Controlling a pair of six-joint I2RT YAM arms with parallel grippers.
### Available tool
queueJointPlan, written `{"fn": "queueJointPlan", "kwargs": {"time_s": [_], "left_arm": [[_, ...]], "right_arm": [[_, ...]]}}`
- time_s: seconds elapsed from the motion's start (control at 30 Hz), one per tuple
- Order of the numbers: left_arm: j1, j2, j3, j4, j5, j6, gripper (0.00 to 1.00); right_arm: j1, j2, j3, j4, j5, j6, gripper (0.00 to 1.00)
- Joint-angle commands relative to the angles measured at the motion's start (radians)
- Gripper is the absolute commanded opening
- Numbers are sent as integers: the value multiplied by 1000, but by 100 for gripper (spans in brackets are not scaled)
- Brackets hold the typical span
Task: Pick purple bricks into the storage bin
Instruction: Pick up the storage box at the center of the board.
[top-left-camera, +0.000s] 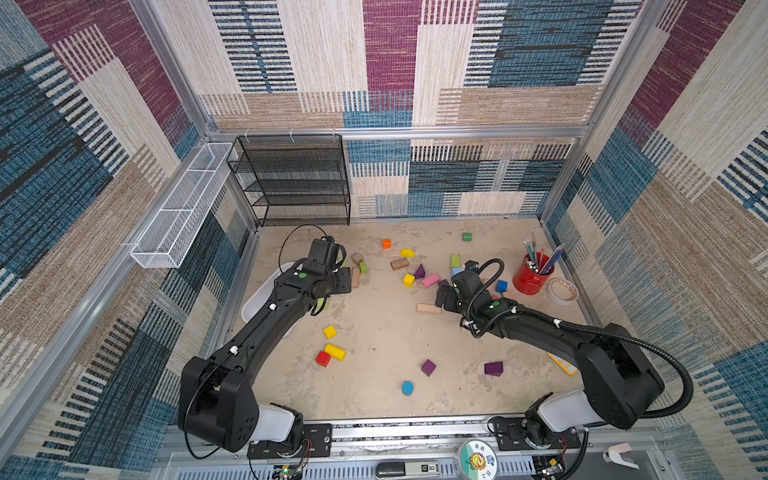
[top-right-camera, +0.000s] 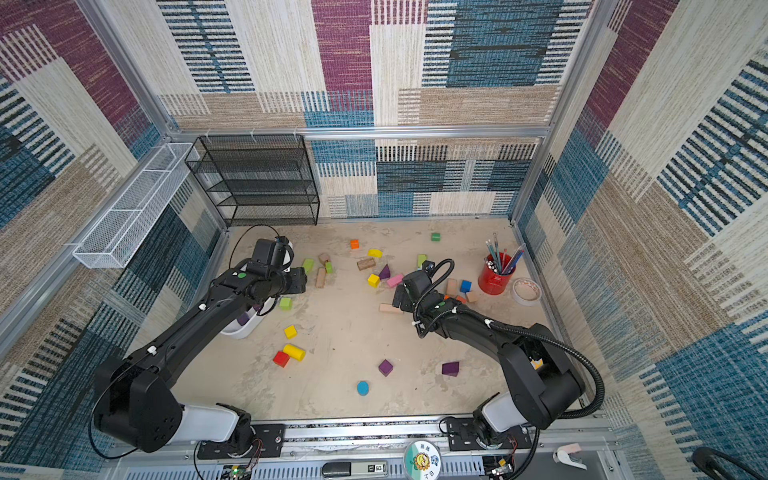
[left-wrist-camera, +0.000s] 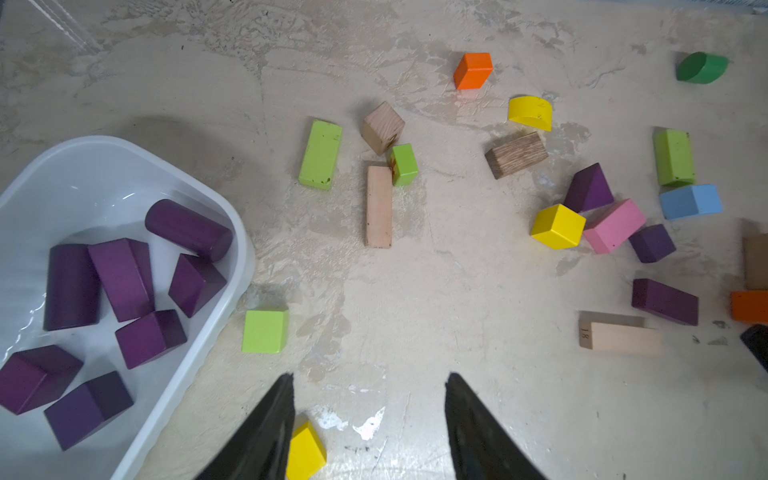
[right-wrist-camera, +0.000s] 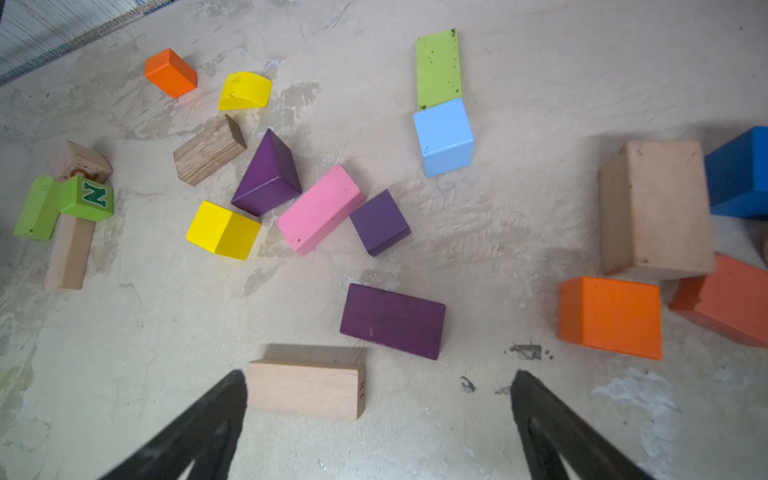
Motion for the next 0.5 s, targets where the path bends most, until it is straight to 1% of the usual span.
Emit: {"fn": "queueJointPlan", "kwargs": {"time_s": [0.0, 0.1, 0.23, 0.37, 0.4, 0.47], "left_arm": [[16, 9, 15, -21, 5, 25, 59], [23, 7, 16, -21, 6, 29, 59], [35, 8, 11, -28, -42, 55, 59], [53, 19, 14, -64, -151, 116, 59], [63, 19, 10, -66, -167, 135, 59], [85, 22, -8, -46, -154, 189, 59]], "right_arm": [[1, 18, 13, -24, 44, -23, 100], [1, 37, 35, -48, 67, -40, 100], [1, 44, 35, -29, 64, -63, 99], [1, 50, 11, 30, 28, -89, 99], [1, 49, 2, 44, 17, -94, 99], [1, 52, -6, 71, -4, -112, 99]]}}
